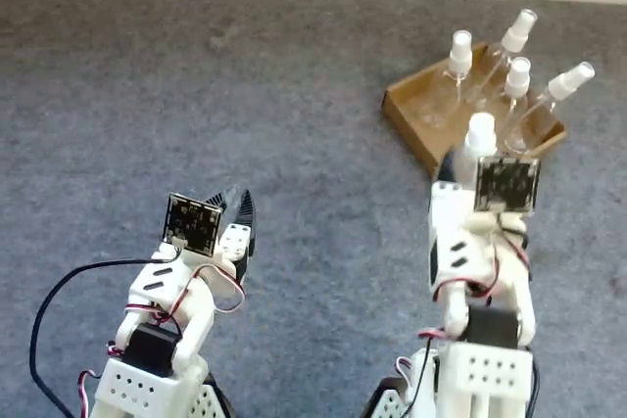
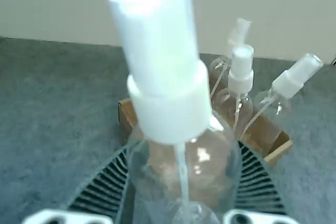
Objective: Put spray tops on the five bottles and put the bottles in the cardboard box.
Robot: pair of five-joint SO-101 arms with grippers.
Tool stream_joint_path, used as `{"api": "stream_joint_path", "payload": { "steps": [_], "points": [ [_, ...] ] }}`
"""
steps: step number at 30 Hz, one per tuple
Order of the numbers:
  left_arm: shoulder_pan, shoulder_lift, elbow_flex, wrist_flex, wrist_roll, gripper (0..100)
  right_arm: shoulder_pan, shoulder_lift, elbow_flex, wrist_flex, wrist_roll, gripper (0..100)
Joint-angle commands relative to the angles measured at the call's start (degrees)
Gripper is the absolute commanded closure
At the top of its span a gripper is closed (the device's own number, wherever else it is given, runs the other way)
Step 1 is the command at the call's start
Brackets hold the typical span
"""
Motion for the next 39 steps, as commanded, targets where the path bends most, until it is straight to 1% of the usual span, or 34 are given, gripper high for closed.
{"api": "stream_joint_path", "payload": {
  "steps": [1, 13, 23, 25, 29, 31, 39],
  "points": [
    [-0.7, -0.7, 1.0, 0.2, -0.4, 100, 1.5, 6.9, -4.5, -12.3, 1.1, 82.8],
    [-0.7, -0.7, 1.0, 0.2, -0.4, 100, 1.7, 26.1, -3.7, -31.2, 0.8, 82.8],
    [-0.7, -0.7, 1.0, 0.2, -0.4, 100, 1.7, 38.0, -3.7, -43.5, 0.7, 82.8],
    [-0.7, -0.7, 1.0, 0.2, -0.4, 100, 1.7, 40.3, -4.1, -45.0, -1.1, 82.8],
    [-0.7, -0.7, 1.0, 0.3, -0.4, 100, 3.6, 45.1, -4.4, -45.6, -9.0, 82.8],
    [-0.7, -0.7, 1.0, 0.3, -0.4, 100, 4.9, 47.3, -6.0, -45.6, -11.0, 82.8],
    [-0.7, -0.7, 1.0, 0.3, -0.4, 100, 7.0, 57.3, -13.9, -45.6, -11.7, 82.8]
  ]
}}
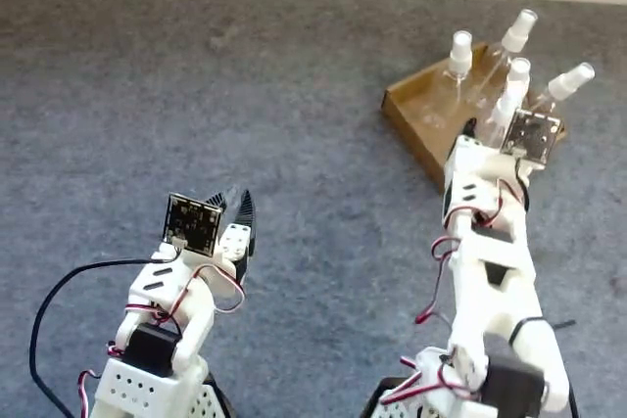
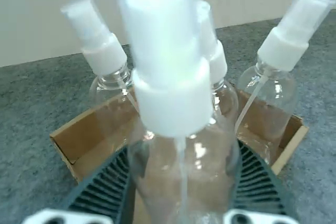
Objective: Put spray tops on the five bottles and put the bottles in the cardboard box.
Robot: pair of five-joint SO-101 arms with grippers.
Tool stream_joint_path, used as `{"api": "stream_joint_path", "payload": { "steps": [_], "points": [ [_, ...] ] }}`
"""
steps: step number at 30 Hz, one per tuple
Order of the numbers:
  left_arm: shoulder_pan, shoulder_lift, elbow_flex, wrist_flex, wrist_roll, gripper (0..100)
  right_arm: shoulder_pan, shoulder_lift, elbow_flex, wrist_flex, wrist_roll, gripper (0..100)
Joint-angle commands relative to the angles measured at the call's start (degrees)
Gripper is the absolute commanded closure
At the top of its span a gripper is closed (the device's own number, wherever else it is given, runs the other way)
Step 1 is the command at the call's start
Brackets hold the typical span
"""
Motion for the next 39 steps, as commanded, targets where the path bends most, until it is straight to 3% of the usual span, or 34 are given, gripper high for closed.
{"api": "stream_joint_path", "payload": {
  "steps": [1, 19, 39],
  "points": [
    [-0.7, -0.7, 1.0, 0.3, -0.4, 100, 1.0, 1.7, -5.6, -2.0, -0.8, 82.8],
    [-0.6, -0.7, 1.0, 0.1, -0.4, 100, 0.5, 3.4, -8.9, -2.3, -2.5, 82.8],
    [-0.6, -0.7, 1.0, 0.1, -0.4, 100, -0.7, 15.8, -9.9, -12.4, -4.3, 82.8]
  ]
}}
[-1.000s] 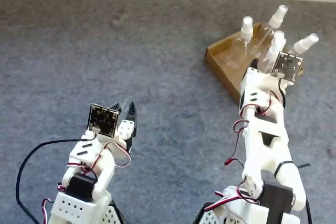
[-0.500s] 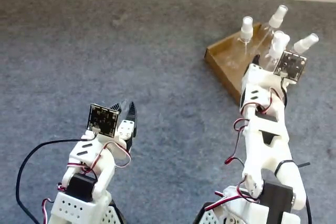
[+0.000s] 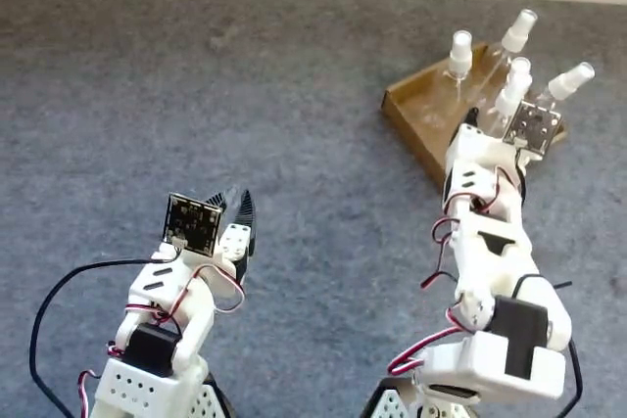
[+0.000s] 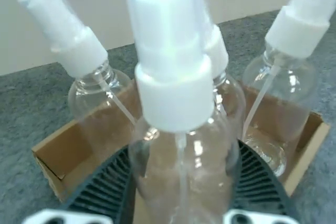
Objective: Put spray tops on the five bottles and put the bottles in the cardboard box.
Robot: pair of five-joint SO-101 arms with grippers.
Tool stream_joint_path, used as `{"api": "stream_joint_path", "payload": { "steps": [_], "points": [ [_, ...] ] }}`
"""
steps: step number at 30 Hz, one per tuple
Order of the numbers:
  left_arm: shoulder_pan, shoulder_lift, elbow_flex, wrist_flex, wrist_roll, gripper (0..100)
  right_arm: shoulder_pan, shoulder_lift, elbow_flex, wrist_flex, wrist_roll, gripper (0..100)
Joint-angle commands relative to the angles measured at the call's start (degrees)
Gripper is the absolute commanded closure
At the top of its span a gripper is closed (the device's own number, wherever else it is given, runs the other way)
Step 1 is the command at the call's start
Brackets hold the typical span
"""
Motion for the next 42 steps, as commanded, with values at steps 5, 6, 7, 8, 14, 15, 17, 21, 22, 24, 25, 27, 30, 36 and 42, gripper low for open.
{"api": "stream_joint_path", "payload": {
  "steps": [5, 6, 7, 8, 14, 15, 17, 21, 22, 24, 25, 27, 30, 36, 42],
  "points": [
    [-0.6, -0.7, 1.0, 0.1, -0.4, 100, -0.7, 1.7, -3.1, -1.9, -0.6, 82.8],
    [-0.6, -0.7, 1.0, 0.1, -0.4, 100, -0.7, 2.2, -3.0, -1.9, -0.6, 82.8],
    [-0.6, -0.7, 1.0, 0.1, -0.4, 100, -1.0, 2.9, -2.9, -1.9, -0.6, 82.8],
    [-0.6, -0.7, 1.0, 0.1, -0.4, 100, -1.2, 3.4, -2.9, -1.9, -0.6, 82.8],
    [-0.6, -0.7, 1.0, 0.1, -0.4, 100, -2.2, 5.0, -2.9, -1.9, -0.6, 82.6],
    [-0.6, -0.7, 1.0, 0.1, -0.4, 100, -2.2, 4.9, -2.9, -1.9, -0.6, 82.5],
    [-0.6, -0.7, 1.0, 0.1, -0.4, 100, -2.2, 4.9, -2.9, -1.9, -0.6, 82.5],
    [-0.6, -0.7, 1.0, 0.1, -0.4, 100, -2.2, 5.0, -2.8, -1.8, 2.8, 82.4],
    [-0.6, -0.7, 1.0, 0.1, -0.4, 100, -2.2, 5.1, -2.8, -1.8, 3.7, 82.4],
    [-0.6, -0.7, 1.0, 0.1, -0.4, 100, -2.2, 5.0, -2.8, -1.8, 4.1, 81.0],
    [-0.6, -0.7, 1.0, 0.1, -0.4, 100, -2.2, 5.0, -2.8, -1.8, 4.3, 79.2],
    [-0.6, -0.7, 1.0, 0.1, -0.4, 100, -2.2, 5.1, -2.7, -1.8, 4.4, 75.1],
    [-0.6, -0.7, 1.0, 0.1, -0.4, 100, -2.2, 5.1, -2.7, -1.6, 4.5, 72.7],
    [-0.6, -0.7, 1.0, 0.1, -0.4, 100, -2.2, 4.9, -2.6, -1.5, 4.5, 72.5],
    [-0.6, -0.7, 1.0, 0.1, -0.4, 100, -1.9, 4.9, -2.6, -1.4, 4.5, 72.4]
  ]
}}
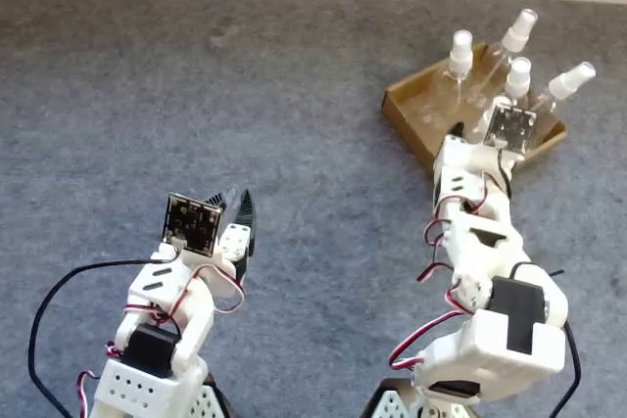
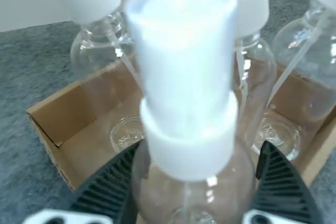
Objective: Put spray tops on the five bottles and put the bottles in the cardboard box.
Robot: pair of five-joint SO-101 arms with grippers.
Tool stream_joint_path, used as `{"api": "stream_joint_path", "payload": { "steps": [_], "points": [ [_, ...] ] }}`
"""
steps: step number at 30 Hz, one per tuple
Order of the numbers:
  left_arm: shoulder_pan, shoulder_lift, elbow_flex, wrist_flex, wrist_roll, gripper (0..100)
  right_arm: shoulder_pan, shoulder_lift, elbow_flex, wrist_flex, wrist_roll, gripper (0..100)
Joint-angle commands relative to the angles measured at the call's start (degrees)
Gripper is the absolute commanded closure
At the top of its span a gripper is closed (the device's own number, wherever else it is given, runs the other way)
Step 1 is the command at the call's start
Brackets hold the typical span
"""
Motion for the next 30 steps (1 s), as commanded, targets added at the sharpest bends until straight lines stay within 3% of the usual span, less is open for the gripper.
{"api": "stream_joint_path", "payload": {
  "steps": [1, 11, 14, 30],
  "points": [
    [-0.6, -0.7, 1.0, 0.1, -0.4, 100, -0.1, -0.6, -2.1, -0.7, 0.7, 72.4],
    [-0.7, -0.7, 1.0, 0.1, -0.4, 100, 0.0, -0.7, -2.1, -0.7, 0.8, 72.4],
    [-0.7, -0.7, 1.0, 0.1, -0.4, 100, -0.1, -2.2, -1.8, 0.4, 5.0, 72.4],
    [-0.9, -0.7, 1.1, 0.2, -0.4, 100, -0.4, -33.2, -0.8, 37.8, 6.9, 72.4]
  ]
}}
